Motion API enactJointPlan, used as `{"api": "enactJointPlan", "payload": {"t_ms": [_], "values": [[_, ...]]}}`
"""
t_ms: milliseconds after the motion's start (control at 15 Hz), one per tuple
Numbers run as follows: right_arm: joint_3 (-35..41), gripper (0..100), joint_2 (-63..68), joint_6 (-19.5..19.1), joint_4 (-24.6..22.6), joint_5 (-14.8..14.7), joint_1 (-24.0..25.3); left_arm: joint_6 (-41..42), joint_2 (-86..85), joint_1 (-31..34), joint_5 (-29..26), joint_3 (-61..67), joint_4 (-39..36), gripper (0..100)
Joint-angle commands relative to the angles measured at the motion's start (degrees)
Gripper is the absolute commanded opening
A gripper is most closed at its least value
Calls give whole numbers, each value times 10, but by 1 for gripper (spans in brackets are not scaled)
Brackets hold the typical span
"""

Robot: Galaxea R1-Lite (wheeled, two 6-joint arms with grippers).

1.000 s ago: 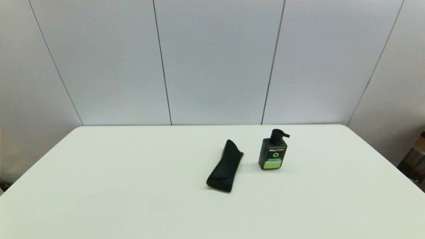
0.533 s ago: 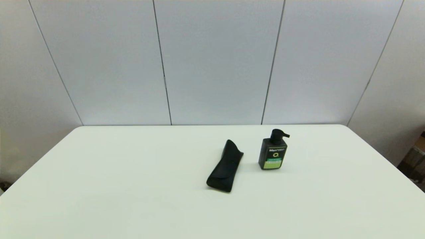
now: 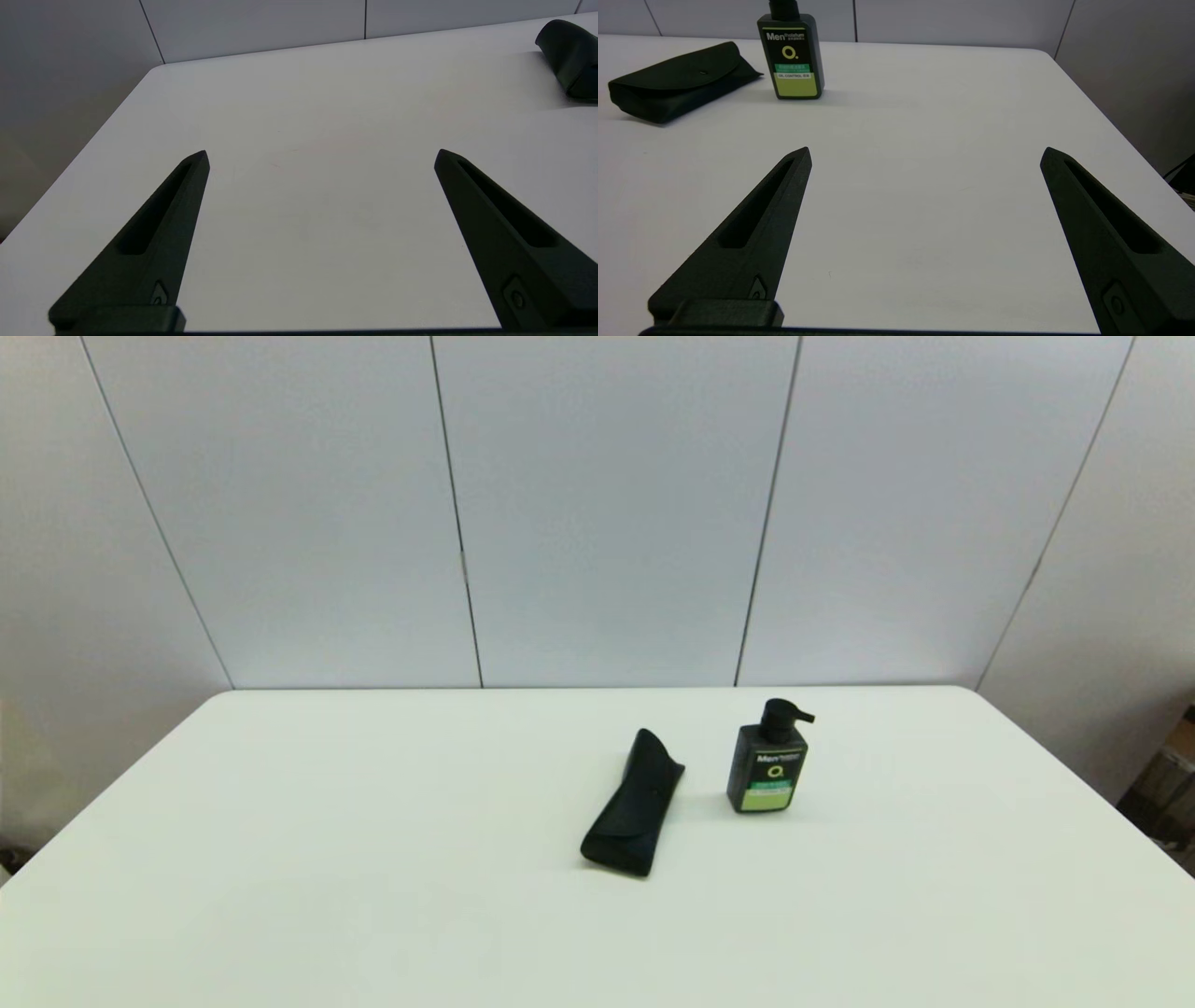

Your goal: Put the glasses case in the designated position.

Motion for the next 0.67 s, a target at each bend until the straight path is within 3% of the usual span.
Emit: {"api": "enactJointPlan", "payload": {"t_ms": [67,667], "values": [[0,100,1,0,0,1,0,0,0,0,0,0,0,100],[0,100,1,0,0,1,0,0,0,0,0,0,0,100]]}}
